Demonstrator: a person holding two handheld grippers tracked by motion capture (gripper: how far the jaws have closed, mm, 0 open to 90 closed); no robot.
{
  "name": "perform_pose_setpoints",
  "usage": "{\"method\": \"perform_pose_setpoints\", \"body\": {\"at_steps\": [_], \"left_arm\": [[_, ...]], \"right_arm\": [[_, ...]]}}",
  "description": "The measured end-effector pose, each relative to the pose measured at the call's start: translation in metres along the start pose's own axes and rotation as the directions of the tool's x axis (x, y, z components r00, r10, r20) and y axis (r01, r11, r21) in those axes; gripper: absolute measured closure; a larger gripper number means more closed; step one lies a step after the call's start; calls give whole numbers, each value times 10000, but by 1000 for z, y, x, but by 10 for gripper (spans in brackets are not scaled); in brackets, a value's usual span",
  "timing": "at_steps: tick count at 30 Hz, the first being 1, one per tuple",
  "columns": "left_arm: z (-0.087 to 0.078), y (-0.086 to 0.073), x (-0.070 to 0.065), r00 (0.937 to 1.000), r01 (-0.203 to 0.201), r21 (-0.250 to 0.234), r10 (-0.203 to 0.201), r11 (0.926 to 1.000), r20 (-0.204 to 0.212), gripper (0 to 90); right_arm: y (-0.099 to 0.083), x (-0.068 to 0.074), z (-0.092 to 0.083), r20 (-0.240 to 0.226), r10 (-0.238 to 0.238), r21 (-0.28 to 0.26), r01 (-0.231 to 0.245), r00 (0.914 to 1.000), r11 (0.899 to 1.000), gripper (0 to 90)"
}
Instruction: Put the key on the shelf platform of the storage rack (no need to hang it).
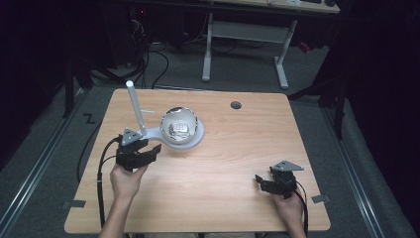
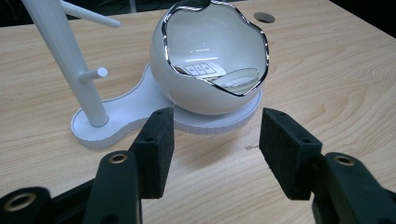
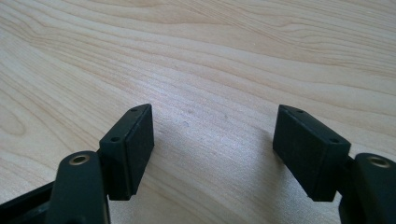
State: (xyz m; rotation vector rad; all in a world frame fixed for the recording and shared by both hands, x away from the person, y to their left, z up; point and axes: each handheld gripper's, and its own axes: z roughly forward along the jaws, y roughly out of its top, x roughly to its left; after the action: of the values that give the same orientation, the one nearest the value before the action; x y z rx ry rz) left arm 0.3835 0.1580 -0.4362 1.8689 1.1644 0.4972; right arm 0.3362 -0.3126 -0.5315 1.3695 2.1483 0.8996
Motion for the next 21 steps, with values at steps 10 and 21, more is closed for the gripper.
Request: {"method": "perform_pose_setpoints", "body": {"at_steps": [10,21], "left_arm": [[-5,-8,1,10000,82,-49,-82,10000,-23,456],[-7,-20,-1,9999,89,-2,-89,10000,-78,444]], "right_arm": [[0,0,0,2,1,0,-1,10000,10000,296],[0,0,0,6,-15,-10,15,10000,10000,296]]}}
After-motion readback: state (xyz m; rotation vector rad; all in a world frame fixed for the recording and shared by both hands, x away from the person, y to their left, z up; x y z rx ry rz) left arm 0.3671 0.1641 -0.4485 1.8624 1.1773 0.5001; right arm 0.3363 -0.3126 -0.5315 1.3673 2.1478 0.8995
